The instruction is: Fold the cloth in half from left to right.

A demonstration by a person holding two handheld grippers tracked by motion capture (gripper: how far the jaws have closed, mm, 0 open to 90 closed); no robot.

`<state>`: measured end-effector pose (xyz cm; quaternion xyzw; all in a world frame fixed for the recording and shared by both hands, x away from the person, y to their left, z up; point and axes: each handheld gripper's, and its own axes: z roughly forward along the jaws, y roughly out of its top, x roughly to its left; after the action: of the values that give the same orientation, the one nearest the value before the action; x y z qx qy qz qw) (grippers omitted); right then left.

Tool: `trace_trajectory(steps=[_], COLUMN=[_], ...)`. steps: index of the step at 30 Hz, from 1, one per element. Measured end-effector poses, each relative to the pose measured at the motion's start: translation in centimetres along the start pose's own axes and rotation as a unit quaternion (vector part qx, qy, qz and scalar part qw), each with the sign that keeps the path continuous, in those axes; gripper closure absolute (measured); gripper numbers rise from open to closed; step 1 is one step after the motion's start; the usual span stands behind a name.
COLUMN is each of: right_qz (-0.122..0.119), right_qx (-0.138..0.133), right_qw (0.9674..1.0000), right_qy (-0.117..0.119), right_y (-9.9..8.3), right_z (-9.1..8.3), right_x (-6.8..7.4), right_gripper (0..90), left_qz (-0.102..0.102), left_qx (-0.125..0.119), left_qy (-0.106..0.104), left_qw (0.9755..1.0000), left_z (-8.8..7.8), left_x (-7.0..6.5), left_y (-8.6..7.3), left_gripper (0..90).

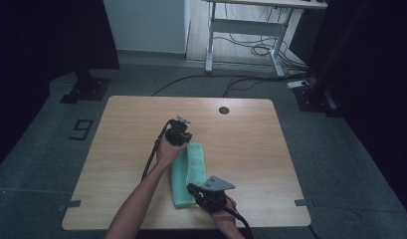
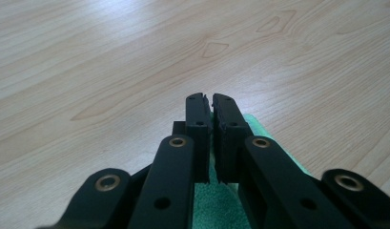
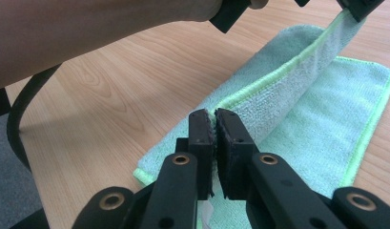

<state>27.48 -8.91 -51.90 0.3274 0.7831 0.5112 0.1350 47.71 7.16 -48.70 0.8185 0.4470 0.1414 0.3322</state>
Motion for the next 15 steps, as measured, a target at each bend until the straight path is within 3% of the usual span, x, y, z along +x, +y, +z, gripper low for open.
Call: trace_trajectory(steps=[15], right_qz=[0.011], right_qx=[0.002], right_qw=[0.9999], right_qy=[-0.010], right_y=[-0.63], right_z=[-0.46], right_x=[-0.61], right_gripper=[84.2], left_qz=[-0.001], left_qx=[0.002], left_qy=[-0.003], left_qw=[1.0000], left_z=[0.81], left_x=[-0.37], left_y=[0.05], left_gripper=[85.3])
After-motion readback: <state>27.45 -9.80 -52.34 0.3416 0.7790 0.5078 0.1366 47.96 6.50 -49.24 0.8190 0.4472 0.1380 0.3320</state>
